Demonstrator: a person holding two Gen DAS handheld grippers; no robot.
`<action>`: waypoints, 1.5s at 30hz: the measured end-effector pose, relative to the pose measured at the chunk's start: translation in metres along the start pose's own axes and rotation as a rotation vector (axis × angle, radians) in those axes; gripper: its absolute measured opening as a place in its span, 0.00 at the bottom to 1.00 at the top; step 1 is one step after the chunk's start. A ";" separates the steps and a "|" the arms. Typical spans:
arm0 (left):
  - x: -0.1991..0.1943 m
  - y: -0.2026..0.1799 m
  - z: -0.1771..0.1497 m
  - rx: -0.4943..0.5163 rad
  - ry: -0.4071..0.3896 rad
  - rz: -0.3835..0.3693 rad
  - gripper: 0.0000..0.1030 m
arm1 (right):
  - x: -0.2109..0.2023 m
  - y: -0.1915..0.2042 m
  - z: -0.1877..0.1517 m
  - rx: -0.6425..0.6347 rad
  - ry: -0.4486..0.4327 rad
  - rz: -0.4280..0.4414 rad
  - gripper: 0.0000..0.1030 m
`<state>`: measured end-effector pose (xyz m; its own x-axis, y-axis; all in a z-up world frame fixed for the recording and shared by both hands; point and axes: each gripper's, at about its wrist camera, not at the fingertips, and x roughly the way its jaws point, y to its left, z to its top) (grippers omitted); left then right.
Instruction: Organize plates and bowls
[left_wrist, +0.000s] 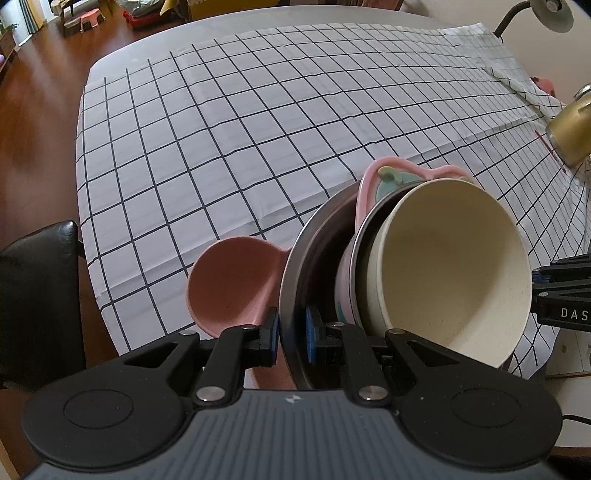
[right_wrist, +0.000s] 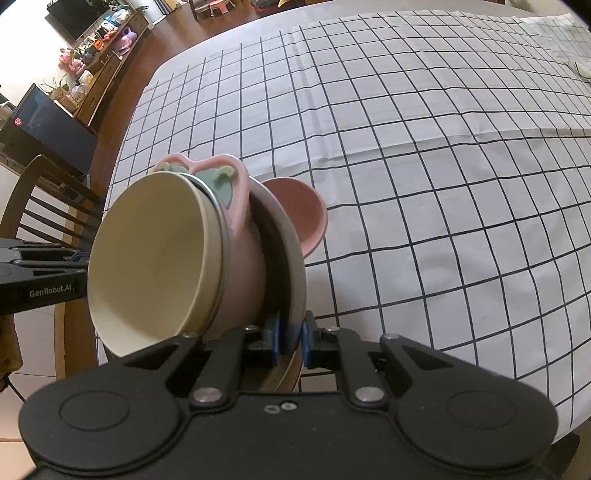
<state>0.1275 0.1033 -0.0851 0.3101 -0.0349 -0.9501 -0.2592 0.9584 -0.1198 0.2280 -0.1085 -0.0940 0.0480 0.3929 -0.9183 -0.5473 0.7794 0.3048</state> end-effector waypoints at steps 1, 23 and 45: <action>0.000 0.000 0.000 0.000 -0.001 0.000 0.13 | 0.000 0.000 0.000 0.000 -0.001 0.000 0.12; -0.007 -0.003 0.002 0.018 -0.011 0.065 0.13 | -0.005 -0.003 0.010 -0.111 0.005 0.076 0.31; -0.042 0.001 -0.015 0.114 -0.180 0.037 0.51 | -0.051 0.016 -0.026 -0.050 -0.203 -0.028 0.72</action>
<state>0.1007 0.1011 -0.0492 0.4634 0.0426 -0.8851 -0.1713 0.9843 -0.0423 0.1952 -0.1282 -0.0490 0.2284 0.4651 -0.8553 -0.5839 0.7684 0.2619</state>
